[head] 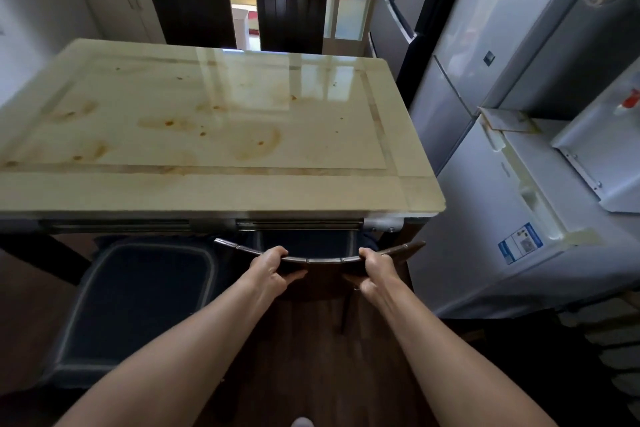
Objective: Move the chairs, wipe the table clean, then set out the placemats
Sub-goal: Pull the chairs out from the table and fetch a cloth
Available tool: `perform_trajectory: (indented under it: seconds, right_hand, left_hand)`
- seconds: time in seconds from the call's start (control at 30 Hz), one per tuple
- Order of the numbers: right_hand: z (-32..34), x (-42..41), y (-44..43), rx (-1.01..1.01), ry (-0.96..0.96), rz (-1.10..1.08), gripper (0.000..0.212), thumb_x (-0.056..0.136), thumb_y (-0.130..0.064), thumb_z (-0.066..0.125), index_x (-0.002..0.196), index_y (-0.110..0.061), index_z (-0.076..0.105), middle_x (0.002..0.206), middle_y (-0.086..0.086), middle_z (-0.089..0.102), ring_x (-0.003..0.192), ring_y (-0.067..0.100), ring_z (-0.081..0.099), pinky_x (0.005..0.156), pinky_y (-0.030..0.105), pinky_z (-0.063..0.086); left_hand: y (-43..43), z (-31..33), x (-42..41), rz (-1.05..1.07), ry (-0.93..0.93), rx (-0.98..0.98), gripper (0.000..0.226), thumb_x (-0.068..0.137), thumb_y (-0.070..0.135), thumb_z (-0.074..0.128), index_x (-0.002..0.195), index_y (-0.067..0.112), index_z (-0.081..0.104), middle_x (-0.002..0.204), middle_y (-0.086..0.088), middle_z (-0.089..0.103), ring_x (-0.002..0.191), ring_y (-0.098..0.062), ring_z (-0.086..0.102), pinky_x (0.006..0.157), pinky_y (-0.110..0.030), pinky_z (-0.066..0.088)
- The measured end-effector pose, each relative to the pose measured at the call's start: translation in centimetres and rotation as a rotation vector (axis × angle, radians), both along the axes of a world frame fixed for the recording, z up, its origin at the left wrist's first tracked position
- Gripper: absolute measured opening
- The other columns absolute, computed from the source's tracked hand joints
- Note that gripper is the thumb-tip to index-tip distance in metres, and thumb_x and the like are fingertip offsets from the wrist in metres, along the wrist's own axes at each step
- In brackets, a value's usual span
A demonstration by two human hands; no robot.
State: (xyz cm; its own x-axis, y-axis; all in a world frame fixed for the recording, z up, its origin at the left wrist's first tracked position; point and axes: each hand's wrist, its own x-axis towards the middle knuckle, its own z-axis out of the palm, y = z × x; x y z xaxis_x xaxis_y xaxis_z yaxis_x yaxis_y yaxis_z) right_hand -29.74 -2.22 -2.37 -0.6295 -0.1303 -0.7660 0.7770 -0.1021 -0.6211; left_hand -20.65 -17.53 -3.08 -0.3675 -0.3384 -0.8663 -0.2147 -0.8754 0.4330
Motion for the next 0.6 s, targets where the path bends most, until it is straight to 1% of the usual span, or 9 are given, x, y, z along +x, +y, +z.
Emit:
perform_trajectory:
  seconds: [0.03, 0.1, 0.17, 0.23, 0.37, 0.47, 0.53, 0.6]
  right_hand:
    - [0.0, -0.7, -0.4, 0.002, 0.004, 0.004, 0.002, 0.095, -0.004, 0.047, 0.095, -0.005, 0.048, 0.092, 0.019, 0.053, 0.077, 0.030, 0.055, 0.085, 0.057, 0.049]
    - [0.0, -2.3, -1.2, 0.004, 0.009, 0.019, 0.007, 0.095, -0.004, 0.047, 0.089, -0.005, 0.049, 0.092, 0.018, 0.053, 0.078, 0.031, 0.055, 0.089, 0.059, 0.048]
    - [-0.3, -3.8, -2.0, 0.013, 0.021, 0.026, 0.003, 0.095, -0.004, 0.048, 0.094, -0.004, 0.050, 0.096, 0.019, 0.054, 0.083, 0.032, 0.056, 0.089, 0.061, 0.047]
    - [-0.8, -4.9, -2.7, 0.014, 0.030, 0.031, 0.003, 0.095, -0.004, 0.048, 0.096, -0.005, 0.051, 0.100, 0.020, 0.054, 0.086, 0.032, 0.056, 0.089, 0.061, 0.047]
    - [-1.3, -6.6, -3.8, 0.044, 0.051, 0.055, 0.011, 0.093, -0.006, 0.052, 0.082, -0.007, 0.052, 0.104, 0.018, 0.055, 0.094, 0.031, 0.055, 0.093, 0.059, 0.046]
    - [-1.6, -7.7, -4.3, 0.050, 0.059, 0.062, 0.013, 0.092, -0.006, 0.052, 0.079, -0.008, 0.051, 0.093, 0.015, 0.055, 0.084, 0.027, 0.055, 0.095, 0.058, 0.046]
    - [-1.6, -8.4, -4.7, 0.048, 0.063, 0.069, 0.012, 0.092, -0.006, 0.052, 0.080, -0.007, 0.051, 0.094, 0.015, 0.055, 0.085, 0.028, 0.054, 0.095, 0.058, 0.045]
    - [-1.7, -9.0, -5.1, 0.053, 0.071, 0.073, 0.005, 0.092, -0.007, 0.053, 0.087, -0.005, 0.053, 0.099, 0.015, 0.054, 0.091, 0.029, 0.053, 0.095, 0.057, 0.046]
  left_hand:
    - [-0.5, 0.0, -0.7, 0.003, -0.003, -0.002, 0.019, 0.089, -0.002, 0.050, 0.108, 0.001, 0.046, 0.131, -0.025, 0.044, 0.110, -0.041, 0.050, 0.074, -0.058, 0.050]
    - [-1.4, 0.0, -2.3, -0.015, -0.013, -0.014, 0.017, 0.089, -0.002, 0.050, 0.105, 0.002, 0.046, 0.129, -0.024, 0.043, 0.104, -0.040, 0.049, 0.072, -0.058, 0.049]
    - [-2.2, -0.1, -3.6, -0.019, -0.014, -0.017, 0.020, 0.088, -0.002, 0.049, 0.107, 0.003, 0.045, 0.134, -0.024, 0.042, 0.102, -0.040, 0.048, 0.071, -0.058, 0.048]
    - [-2.9, -0.2, -4.7, -0.005, -0.005, -0.020, 0.021, 0.088, -0.003, 0.048, 0.108, 0.003, 0.046, 0.136, -0.024, 0.042, 0.104, -0.040, 0.048, 0.073, -0.059, 0.048]
    - [-3.9, -0.1, -6.4, -0.007, -0.007, -0.023, 0.007, 0.089, -0.003, 0.047, 0.094, 0.001, 0.046, 0.131, -0.024, 0.043, 0.111, -0.040, 0.048, 0.079, -0.061, 0.045]
    - [-4.4, 0.0, -7.5, 0.005, 0.009, 0.009, 0.015, 0.089, -0.003, 0.047, 0.103, 0.001, 0.047, 0.135, -0.024, 0.042, 0.117, -0.041, 0.047, 0.079, -0.061, 0.047]
    - [-4.6, 0.4, -8.2, 0.022, 0.018, 0.016, 0.004, 0.090, -0.003, 0.047, 0.092, 0.000, 0.046, 0.125, -0.022, 0.040, 0.122, -0.044, 0.043, 0.088, -0.063, 0.045]
    - [-4.9, 0.5, -8.7, 0.041, 0.015, 0.028, 0.010, 0.091, -0.003, 0.046, 0.082, 0.001, 0.042, 0.117, -0.021, 0.037, 0.124, -0.044, 0.040, 0.095, -0.063, 0.041]
